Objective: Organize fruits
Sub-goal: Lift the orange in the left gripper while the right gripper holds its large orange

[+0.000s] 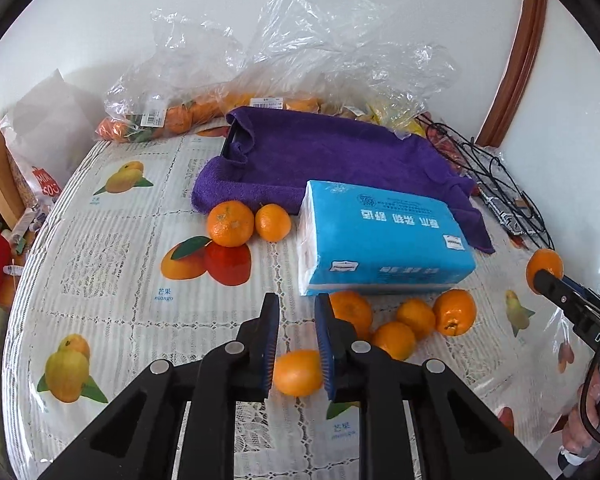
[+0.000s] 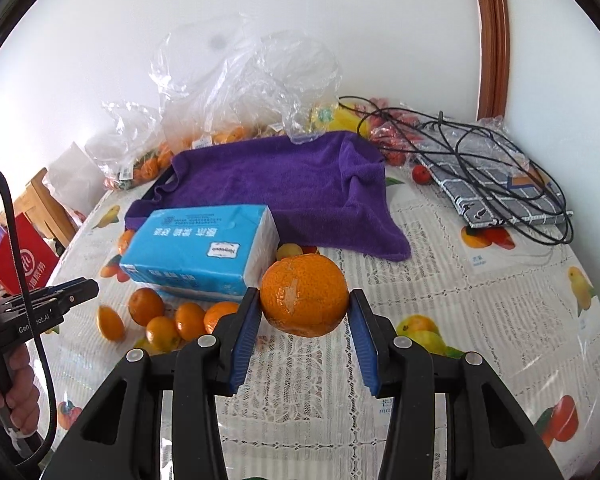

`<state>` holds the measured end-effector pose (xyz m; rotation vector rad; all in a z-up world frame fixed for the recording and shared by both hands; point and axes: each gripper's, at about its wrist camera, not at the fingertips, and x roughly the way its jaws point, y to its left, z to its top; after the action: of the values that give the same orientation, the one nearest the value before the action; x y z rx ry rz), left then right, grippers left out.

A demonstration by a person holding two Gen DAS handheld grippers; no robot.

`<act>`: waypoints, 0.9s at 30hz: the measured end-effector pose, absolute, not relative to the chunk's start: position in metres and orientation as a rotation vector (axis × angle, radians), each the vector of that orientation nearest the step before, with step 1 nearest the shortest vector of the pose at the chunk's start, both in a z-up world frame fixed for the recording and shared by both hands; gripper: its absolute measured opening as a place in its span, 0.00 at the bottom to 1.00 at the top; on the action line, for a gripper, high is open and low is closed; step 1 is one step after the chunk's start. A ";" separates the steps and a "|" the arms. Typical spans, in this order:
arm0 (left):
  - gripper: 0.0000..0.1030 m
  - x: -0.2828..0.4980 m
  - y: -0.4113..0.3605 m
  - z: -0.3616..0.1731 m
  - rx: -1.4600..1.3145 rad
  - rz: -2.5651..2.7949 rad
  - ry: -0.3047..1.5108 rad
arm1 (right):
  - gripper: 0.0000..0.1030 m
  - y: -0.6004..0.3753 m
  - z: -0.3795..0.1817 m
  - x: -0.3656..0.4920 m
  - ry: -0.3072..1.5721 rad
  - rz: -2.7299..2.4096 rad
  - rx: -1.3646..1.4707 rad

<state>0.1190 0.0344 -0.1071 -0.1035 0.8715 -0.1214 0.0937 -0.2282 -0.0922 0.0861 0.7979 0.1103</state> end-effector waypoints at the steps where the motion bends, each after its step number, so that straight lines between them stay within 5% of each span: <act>1: 0.17 0.122 0.033 -0.111 -0.095 -0.118 0.882 | 0.43 -0.228 -0.090 0.092 0.790 0.110 0.082; 11: 0.24 0.113 0.042 -0.147 -0.157 -0.136 0.952 | 0.43 -0.220 -0.097 0.088 0.799 0.119 0.071; 15: 0.48 0.105 0.040 -0.136 -0.186 -0.191 0.916 | 0.43 -0.218 -0.102 0.089 0.808 0.120 0.071; 27: 0.48 0.111 0.012 -0.155 -0.169 -0.274 0.947 | 0.43 -0.219 -0.117 0.089 0.840 0.117 0.068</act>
<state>0.1108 0.0122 -0.1551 -0.1690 0.9474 -0.2736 0.0890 -0.2186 -0.1174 0.0675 0.8397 0.1171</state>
